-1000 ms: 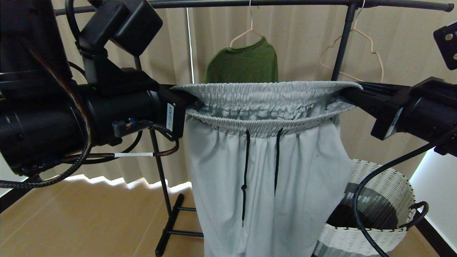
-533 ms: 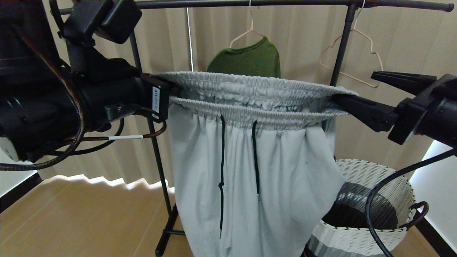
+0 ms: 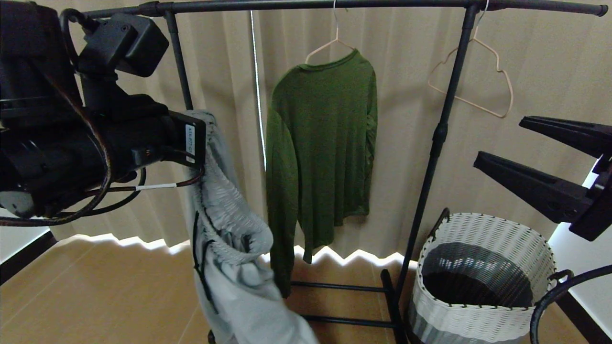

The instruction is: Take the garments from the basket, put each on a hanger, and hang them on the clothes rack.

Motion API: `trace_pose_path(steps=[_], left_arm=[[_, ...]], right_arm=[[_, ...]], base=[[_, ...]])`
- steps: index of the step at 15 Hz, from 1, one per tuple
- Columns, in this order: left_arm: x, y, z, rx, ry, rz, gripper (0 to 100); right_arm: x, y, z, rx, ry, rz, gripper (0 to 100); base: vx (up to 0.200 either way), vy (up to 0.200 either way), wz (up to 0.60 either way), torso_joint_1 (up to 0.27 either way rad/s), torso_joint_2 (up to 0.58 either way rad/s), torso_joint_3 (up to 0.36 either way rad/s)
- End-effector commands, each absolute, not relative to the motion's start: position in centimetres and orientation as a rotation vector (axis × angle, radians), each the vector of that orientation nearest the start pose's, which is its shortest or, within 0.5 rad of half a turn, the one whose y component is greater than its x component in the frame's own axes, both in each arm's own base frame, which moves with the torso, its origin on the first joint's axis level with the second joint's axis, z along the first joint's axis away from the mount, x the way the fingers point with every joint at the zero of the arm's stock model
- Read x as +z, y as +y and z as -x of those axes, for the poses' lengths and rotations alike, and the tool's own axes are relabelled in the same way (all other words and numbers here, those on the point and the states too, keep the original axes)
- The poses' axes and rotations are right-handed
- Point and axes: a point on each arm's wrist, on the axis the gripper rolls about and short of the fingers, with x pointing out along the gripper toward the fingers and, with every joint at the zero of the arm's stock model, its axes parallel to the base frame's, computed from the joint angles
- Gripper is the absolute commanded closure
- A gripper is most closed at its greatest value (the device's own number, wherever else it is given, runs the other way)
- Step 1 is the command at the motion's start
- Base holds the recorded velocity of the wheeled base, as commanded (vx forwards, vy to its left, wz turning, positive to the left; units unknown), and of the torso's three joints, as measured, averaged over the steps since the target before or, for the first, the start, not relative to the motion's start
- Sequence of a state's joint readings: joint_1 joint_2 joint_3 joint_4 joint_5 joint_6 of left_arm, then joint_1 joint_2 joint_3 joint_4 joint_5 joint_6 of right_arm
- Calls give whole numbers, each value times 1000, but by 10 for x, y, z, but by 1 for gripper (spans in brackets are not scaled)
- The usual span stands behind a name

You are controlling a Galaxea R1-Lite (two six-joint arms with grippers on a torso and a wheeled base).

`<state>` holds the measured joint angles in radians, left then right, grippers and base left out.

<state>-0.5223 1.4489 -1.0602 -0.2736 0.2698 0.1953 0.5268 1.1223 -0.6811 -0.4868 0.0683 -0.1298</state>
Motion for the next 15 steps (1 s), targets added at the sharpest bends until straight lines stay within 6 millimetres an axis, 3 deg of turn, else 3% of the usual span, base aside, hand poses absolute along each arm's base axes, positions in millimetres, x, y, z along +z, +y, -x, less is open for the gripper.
trace_pose_path(steps=[1,5,11,15], left_arm=[[290,-117,-218,-258,78,-234,100],[280,-93,-190,-234,90,-237,100],[273,-64,-176,-198,94,-190,100],[256,-53,-164,-220,131,-194,100]], right_arm=[[267,78,-133,584,-92,116,0],[238,38,-141,329,15,290,0],[210,18,-108,222,40,296,0],[211,13,-110,180,33,285,0]], base=[[0,0,0,0,0,0],[0,0,0,0,0,0],[0,0,0,0,0,0],[0,0,0,0,0,0]])
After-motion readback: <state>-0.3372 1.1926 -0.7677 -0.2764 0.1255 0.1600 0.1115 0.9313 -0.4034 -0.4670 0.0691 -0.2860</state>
